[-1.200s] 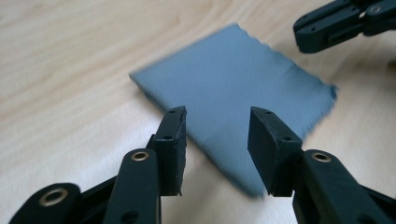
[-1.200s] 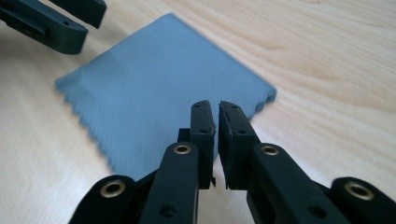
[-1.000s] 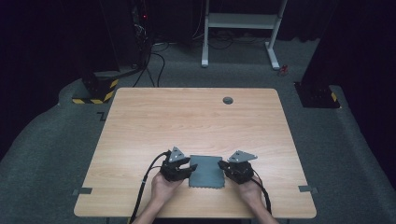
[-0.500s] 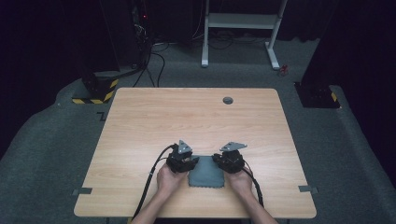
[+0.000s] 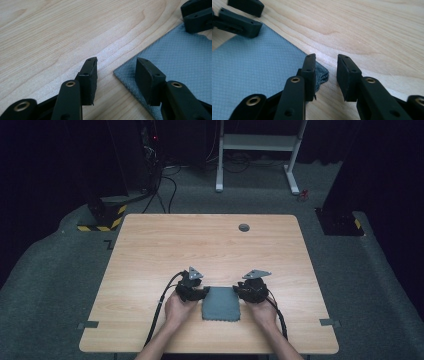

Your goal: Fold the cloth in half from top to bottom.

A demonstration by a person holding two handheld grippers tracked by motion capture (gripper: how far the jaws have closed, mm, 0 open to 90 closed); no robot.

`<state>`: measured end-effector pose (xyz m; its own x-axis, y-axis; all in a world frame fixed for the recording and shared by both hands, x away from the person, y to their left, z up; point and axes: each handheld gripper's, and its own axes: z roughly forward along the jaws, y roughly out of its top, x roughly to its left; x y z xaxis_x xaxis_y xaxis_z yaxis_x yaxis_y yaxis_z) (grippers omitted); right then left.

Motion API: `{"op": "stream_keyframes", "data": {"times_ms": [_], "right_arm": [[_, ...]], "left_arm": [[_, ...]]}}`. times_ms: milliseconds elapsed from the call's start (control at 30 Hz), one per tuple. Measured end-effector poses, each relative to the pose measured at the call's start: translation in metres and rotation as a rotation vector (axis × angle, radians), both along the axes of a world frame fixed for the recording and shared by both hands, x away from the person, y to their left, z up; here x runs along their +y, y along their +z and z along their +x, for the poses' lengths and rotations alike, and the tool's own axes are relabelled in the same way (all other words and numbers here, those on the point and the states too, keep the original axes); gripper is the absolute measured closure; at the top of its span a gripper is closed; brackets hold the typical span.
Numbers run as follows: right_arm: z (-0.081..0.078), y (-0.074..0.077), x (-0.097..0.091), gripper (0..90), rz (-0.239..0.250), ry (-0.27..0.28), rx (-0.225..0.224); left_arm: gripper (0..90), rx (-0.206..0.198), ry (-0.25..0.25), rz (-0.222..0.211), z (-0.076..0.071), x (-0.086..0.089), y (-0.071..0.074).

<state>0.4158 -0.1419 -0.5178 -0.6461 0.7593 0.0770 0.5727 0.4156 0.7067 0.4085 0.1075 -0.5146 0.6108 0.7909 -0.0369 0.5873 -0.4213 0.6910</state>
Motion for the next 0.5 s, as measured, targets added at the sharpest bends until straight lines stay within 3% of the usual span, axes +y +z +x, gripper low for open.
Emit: {"op": "stream_keyframes", "data": {"times_ms": [233, 433, 500], "right_arm": [[-0.0008, 0.0029, 0.0070, 86.3, -0.041, 0.052, -0.001], [-0.0002, 0.0043, 0.0071, 88.5, -0.047, 0.058, -0.001], [-0.0012, 0.0057, 0.0074, 88.7, -0.047, 0.056, -0.007]], "left_arm": [[64.0, 0.028, -0.039, -0.004, 0.0028, -0.0013, 0.0026], [82.5, 0.080, -0.054, -0.073, 0.0082, 0.0028, 0.0016], [85.2, 0.064, -0.069, -0.061, 0.0077, 0.0025, 0.0019]]}}
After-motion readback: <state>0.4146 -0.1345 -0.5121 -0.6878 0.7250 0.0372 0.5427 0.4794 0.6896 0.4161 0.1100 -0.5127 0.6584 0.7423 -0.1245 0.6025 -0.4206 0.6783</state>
